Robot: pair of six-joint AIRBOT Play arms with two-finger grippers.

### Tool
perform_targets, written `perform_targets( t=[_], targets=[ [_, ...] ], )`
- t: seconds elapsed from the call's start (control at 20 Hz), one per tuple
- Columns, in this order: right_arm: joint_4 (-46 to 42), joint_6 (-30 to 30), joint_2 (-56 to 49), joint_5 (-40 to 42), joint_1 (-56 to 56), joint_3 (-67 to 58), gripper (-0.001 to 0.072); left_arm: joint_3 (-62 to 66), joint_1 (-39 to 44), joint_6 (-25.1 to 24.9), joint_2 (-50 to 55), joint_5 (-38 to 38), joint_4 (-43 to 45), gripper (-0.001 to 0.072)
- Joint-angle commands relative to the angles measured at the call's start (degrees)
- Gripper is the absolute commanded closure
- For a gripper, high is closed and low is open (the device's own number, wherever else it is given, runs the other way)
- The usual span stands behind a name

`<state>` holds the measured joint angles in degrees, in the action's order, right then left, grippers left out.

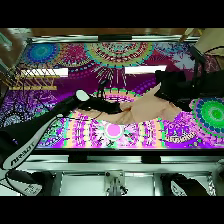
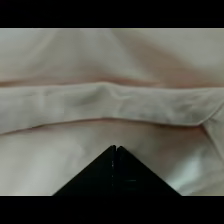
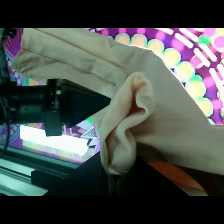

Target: Fold the shirts.

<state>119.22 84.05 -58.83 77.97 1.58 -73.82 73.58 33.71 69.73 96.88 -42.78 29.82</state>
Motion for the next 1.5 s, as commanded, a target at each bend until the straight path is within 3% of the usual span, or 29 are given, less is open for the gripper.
perform_targets(
  t=[0.0, 0.1, 0.25, 0.35, 0.55, 0.65, 0.9, 1.15, 1.2, 1.25, 1.3, 1.35, 1.45],
  targets=[
    [1.75, -1.16, 2.69, 3.82, 0.07, -0.04, 0.0644, 0.79, 6.47, 0.79, 2.21, 6.36, -4.59, 0.0673],
    [1.75, -1.55, 3.85, 3.76, 0.04, -0.04, 0.0644, 1.44, 8.0, 3.63, 3.82, 4.31, -4.59, 0.0673],
    [1.86, -2.01, 4.15, 3.61, 0.07, -0.04, 0.0645, 1.4, 7.08, 3.43, 3.89, 2.64, -3.54, 0.0674],
    [1.79, -1.99, 3.85, 2.51, 0.07, -0.02, 0.0645, 1.4, 3.61, 3.43, 1.86, 3.17, -1.97, 0.0675],
    [4.98, -0.72, 0.26, -2.03, 0.35, -0.04, 0.0645, 1.4, -7.8, 3.67, -8.87, 1.14, 9.7, 0.0675],
    [6.12, -0.61, -2.69, -8.02, 3.96, -0.04, 0.0645, 1.4, -15.37, 3.67, -16.37, 0.09, 13.44, 0.0675],
    [8.02, -0.66, -17.07, -22.32, 20.31, -0.04, 0.0645, 1.4, -35.23, 5.18, -34.56, -2.27, 13.53, 0.0674],
    [15.87, -0.63, -32.68, -41.16, 29.77, -0.04, 0.0631, 1.38, -44.94, 6.01, -46.8, -14.64, 13.55, 0.0674],
    [18.29, -0.63, -34.49, -42.93, 30.42, -0.04, 0.0614, 1.38, -45.29, 6.01, -48.43, -16.26, 13.55, 0.0673],
    [20.11, -0.63, -35.69, -43.63, 30.69, -0.04, 0.0458, 1.38, -45.31, 6.03, -49.57, -17.14, 13.55, 0.0673],
    [21.03, -0.61, -36.39, -44.15, 30.77, -0.04, 0.0218, 1.22, -45.18, 6.05, -50.47, -17.57, 13.55, 0.0673],
    [21.03, -0.46, -36.33, -44.33, 30.62, -0.04, 0.0182, 0.96, -45.09, 6.1, -50.9, -17.81, 13.53, 0.0673],
    [19.76, 0.44, -34.56, -42.6, 28.85, -0.04, 0.0182, 0.39, -45.11, 6.51, -50.93, -17.88, 13.53, 0.0673]
  ],
)
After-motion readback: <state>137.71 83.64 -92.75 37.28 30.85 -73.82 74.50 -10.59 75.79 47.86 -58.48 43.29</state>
